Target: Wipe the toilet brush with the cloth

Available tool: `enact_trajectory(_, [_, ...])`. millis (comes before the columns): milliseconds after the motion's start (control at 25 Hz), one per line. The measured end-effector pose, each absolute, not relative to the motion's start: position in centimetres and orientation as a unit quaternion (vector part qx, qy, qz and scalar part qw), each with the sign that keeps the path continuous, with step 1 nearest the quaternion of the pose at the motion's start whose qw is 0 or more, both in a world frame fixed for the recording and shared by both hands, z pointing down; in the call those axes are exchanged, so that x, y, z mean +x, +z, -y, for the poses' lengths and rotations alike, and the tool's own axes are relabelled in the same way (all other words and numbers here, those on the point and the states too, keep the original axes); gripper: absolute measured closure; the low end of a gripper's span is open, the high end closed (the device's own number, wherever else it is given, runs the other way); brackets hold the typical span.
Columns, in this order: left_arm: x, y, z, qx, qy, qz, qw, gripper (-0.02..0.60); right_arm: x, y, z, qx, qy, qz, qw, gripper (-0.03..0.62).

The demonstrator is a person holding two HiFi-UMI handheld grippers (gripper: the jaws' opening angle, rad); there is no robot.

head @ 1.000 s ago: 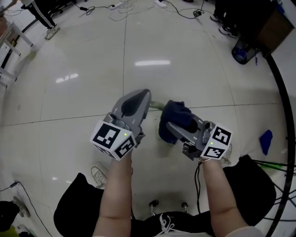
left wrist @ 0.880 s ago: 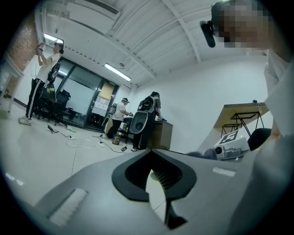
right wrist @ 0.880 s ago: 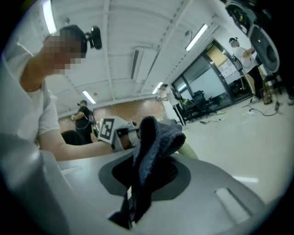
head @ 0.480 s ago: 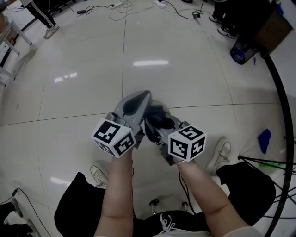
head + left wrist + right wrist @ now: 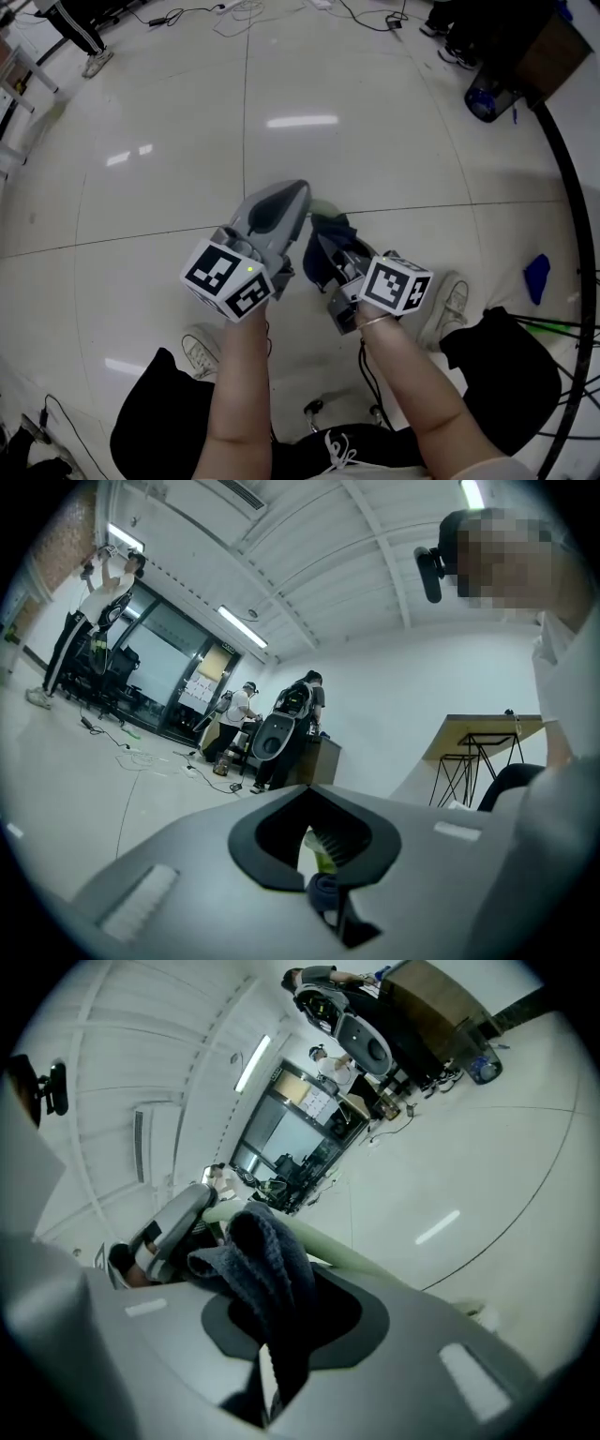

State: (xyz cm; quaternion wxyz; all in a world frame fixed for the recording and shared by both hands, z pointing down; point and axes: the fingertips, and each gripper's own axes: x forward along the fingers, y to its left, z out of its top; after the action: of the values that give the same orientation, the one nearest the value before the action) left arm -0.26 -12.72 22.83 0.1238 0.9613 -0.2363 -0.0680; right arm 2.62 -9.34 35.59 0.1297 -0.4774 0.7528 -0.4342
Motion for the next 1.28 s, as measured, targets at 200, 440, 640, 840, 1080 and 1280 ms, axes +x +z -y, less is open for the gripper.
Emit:
enact_trajectory(200, [-0.4,23.1,12.9,0.960,-0.068,0.239,0.127,0.575,3.7,39.0,9.1,-0.493,-0.472,-0.720,0.128,0.528])
enact_trajectory(440, [-0.9,22.9,12.7,0.960,-0.071,0.240,0.125,0.575,4.7,44.6,7.9,-0.525,-0.496,-0.685,0.096,0.528])
enact_trajectory(640, [-0.4,22.9,12.5,0.962,-0.068,0.235,0.123,0.575,5.7,48.5,7.2,-0.538,-0.520,-0.658,0.088,0.528])
enact_trajectory(840, [-0.4,22.9,12.6,0.962,-0.068,0.235,0.122,0.575,5.7,51.8,6.6,-0.538,-0.546,-0.638,0.080,0.527])
enact_trajectory(1080, [0.0,22.9,12.6,0.963,-0.058,0.235,0.119,0.575,5.5,52.8,6.0,-0.527,-0.560,-0.635,0.080,0.528])
enact_trajectory(1280, [-0.6,22.7,12.7,0.957,-0.048,0.265,0.111,0.575,5.5,49.6,5.4,-0.513,-0.518,-0.683,0.039,0.528])
